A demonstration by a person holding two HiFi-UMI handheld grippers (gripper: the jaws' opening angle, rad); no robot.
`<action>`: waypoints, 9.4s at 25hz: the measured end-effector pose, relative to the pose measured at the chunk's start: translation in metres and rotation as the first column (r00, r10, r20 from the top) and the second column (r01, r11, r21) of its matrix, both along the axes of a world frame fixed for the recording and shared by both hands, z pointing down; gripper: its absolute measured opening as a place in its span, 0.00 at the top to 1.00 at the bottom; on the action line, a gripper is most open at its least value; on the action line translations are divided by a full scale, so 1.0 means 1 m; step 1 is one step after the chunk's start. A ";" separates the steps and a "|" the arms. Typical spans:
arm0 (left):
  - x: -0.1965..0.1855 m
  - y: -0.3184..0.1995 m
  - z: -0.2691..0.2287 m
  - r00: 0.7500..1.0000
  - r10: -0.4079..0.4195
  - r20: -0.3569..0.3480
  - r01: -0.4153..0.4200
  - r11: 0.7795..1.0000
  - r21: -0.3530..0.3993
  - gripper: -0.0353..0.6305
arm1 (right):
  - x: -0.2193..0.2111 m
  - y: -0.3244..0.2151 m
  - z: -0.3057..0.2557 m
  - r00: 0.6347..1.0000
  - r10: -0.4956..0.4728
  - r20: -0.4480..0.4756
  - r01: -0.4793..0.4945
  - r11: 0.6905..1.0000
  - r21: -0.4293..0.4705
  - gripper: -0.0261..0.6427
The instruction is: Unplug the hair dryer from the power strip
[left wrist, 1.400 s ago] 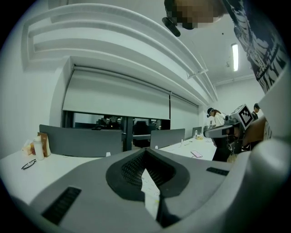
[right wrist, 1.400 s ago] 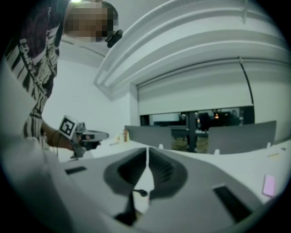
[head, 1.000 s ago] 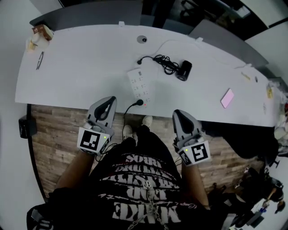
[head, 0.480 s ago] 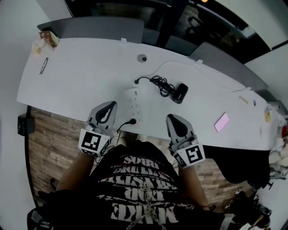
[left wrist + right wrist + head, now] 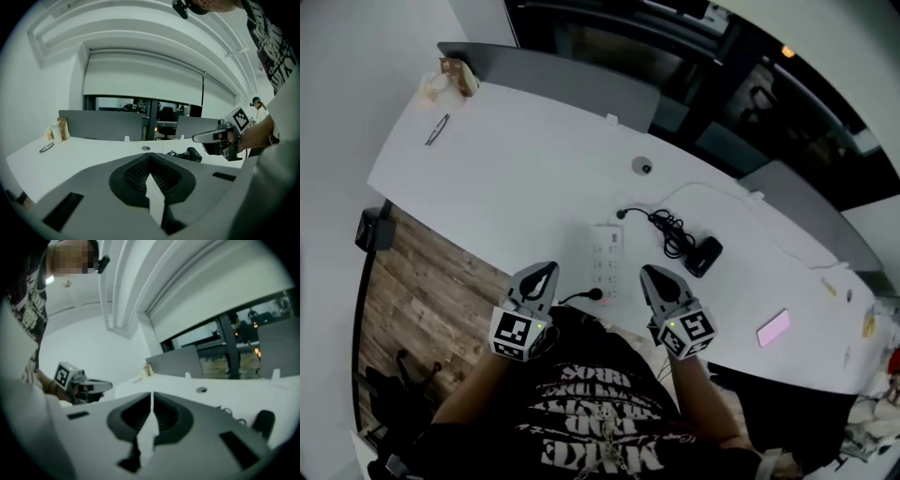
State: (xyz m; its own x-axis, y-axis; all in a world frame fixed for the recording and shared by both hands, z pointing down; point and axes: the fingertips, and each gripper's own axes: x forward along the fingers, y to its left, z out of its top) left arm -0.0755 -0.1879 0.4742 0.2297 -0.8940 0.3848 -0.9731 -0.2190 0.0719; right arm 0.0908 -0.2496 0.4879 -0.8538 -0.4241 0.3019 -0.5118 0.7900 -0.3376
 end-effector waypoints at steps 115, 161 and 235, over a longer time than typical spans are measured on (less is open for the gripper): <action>0.006 -0.053 -0.107 0.996 0.072 -0.052 -0.051 0.945 0.324 0.91 | 0.036 0.005 -0.071 0.990 0.102 0.101 -0.127 0.953 0.276 0.89; 0.021 -0.017 -0.042 0.997 -0.059 -0.039 0.064 0.988 0.140 0.91 | 0.034 0.029 -0.029 0.995 -0.061 0.079 0.048 0.987 0.154 0.89; 0.030 -0.012 -0.152 0.999 0.038 0.011 -0.039 0.904 0.426 0.91 | 0.053 0.025 -0.127 0.966 0.220 0.137 -0.257 0.892 0.371 0.91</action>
